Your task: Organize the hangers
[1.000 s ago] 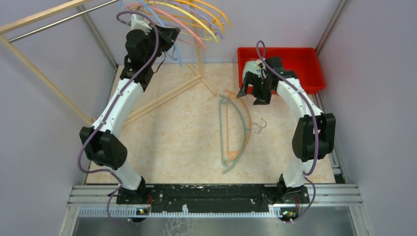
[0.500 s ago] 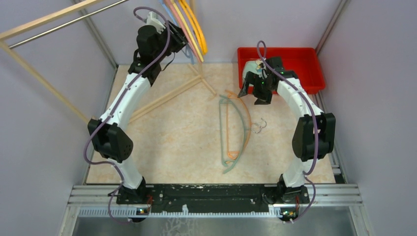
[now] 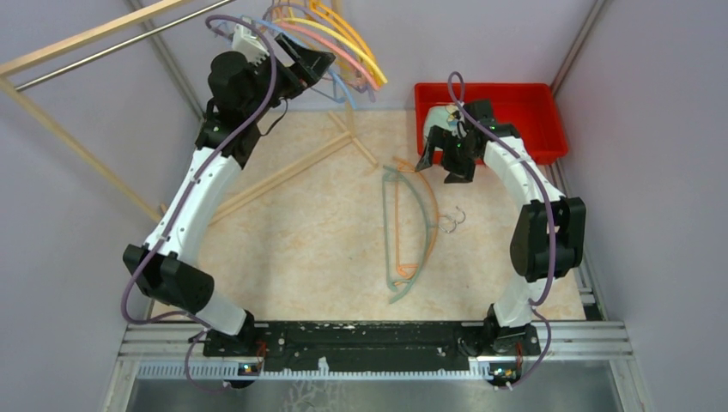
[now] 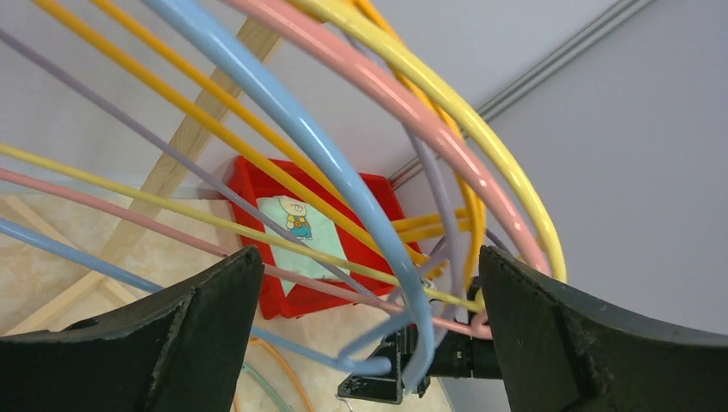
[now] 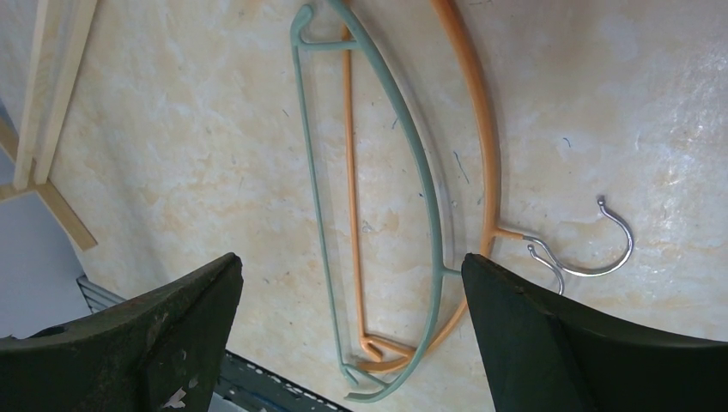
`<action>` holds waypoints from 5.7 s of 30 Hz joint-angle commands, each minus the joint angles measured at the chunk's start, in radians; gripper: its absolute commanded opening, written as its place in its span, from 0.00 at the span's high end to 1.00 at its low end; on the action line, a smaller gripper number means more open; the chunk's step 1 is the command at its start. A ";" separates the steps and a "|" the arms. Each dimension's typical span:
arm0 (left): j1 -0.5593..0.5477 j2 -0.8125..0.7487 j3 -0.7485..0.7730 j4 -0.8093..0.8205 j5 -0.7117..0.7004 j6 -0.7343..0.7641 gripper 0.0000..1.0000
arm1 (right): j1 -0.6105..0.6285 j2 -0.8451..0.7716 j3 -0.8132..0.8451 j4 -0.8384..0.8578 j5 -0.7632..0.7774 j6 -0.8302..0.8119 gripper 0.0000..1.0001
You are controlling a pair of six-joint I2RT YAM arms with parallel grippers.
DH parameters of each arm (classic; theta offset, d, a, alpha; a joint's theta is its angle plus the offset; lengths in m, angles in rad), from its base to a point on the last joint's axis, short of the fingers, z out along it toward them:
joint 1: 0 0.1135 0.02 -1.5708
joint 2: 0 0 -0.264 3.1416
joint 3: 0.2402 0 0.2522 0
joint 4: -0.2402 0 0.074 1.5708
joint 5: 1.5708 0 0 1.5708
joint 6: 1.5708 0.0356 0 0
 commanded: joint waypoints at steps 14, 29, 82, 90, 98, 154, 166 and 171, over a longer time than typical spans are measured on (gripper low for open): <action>0.017 -0.170 -0.089 -0.084 0.007 0.107 0.00 | 0.001 -0.051 -0.012 -0.012 0.067 -0.076 0.01; 0.017 -0.526 -0.417 -0.329 0.286 0.294 0.00 | 0.156 0.080 -0.074 -0.009 0.196 -0.163 0.34; -0.707 -0.021 -0.537 -0.257 -0.321 0.516 0.11 | 0.246 0.048 0.326 -0.209 0.217 -0.083 1.00; -0.716 0.040 -0.545 -0.230 -0.332 0.479 0.15 | 0.246 0.040 0.420 -0.268 0.169 -0.082 1.00; -0.716 0.062 -0.543 -0.268 -0.342 0.474 0.85 | 0.246 0.023 0.449 -0.278 0.137 -0.074 1.00; -0.120 -0.398 -0.419 0.272 -0.401 0.182 1.00 | 0.051 0.033 0.080 -0.003 0.130 -0.054 0.01; -0.030 -0.335 -0.415 0.360 -0.354 0.102 1.00 | 0.051 0.084 0.140 -0.026 0.128 -0.065 0.01; 0.006 -0.307 -0.416 0.369 -0.332 0.056 1.00 | 0.051 0.095 0.146 -0.036 0.128 -0.068 0.01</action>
